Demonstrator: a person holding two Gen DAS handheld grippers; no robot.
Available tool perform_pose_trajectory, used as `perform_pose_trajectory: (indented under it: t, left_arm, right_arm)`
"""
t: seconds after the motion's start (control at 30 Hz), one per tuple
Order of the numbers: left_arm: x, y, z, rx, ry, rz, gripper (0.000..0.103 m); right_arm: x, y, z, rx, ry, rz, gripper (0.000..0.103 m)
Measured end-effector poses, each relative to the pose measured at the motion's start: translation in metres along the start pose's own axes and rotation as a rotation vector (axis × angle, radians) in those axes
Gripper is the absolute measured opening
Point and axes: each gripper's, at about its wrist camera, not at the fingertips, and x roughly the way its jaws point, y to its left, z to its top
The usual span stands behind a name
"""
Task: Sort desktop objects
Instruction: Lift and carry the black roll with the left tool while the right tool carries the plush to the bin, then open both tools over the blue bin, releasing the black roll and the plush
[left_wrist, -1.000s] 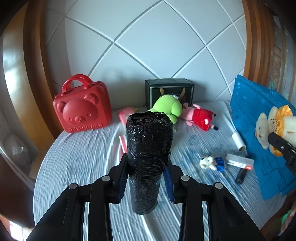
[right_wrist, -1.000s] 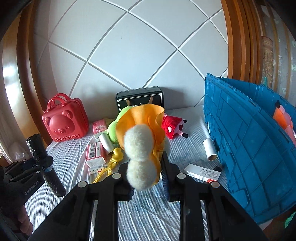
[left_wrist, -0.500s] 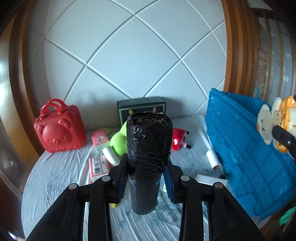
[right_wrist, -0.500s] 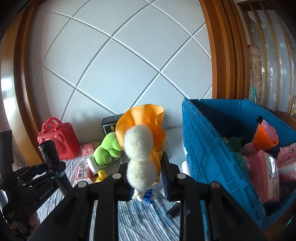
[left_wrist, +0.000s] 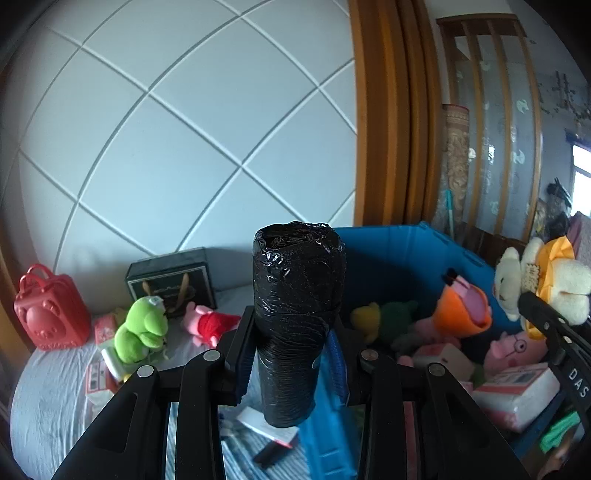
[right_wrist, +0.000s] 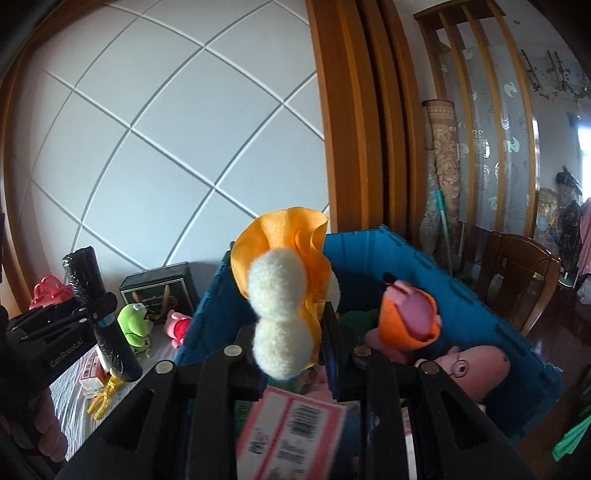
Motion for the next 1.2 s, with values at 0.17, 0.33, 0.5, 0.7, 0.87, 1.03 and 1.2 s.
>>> perform_pose_trajectory:
  t: [0.17,0.33,0.5,0.7,0.87,1.03,1.2]
  left_arm:
    - [-0.001,-0.06,0.009,0.044,0.074,-0.077,0.034]
    - [-0.004,-0.094,0.007,0.082,0.066,-0.069,0.034]
    - [0.001,-0.111,-0.001,0.1,0.091,-0.071,0.035]
    - [0.001,-0.114,-0.006,0.103,0.084,-0.05,0.063]
    - [0.004,-0.113,-0.012,0.103,0.102,-0.048,0.07]
    - [0.004,-0.108,-0.015,0.095,0.103,-0.038,0.08]
    - [0.005,-0.104,-0.018,0.087,0.108,-0.041,0.081]
  right_arm:
    - [-0.006,-0.059,-0.002,0.037,0.013,-0.03,0.024]
    - [-0.006,-0.092,-0.01,0.065,0.037,-0.03,0.024]
    - [0.0,-0.105,-0.016,0.061,0.062,-0.016,0.024]
    - [0.002,-0.106,-0.021,0.052,0.087,-0.009,0.024]
    - [0.006,-0.105,-0.022,0.049,0.101,-0.004,0.024]
    - [0.011,-0.105,-0.024,0.043,0.113,-0.006,0.036]
    - [0.011,-0.102,-0.025,0.033,0.108,-0.024,0.089]
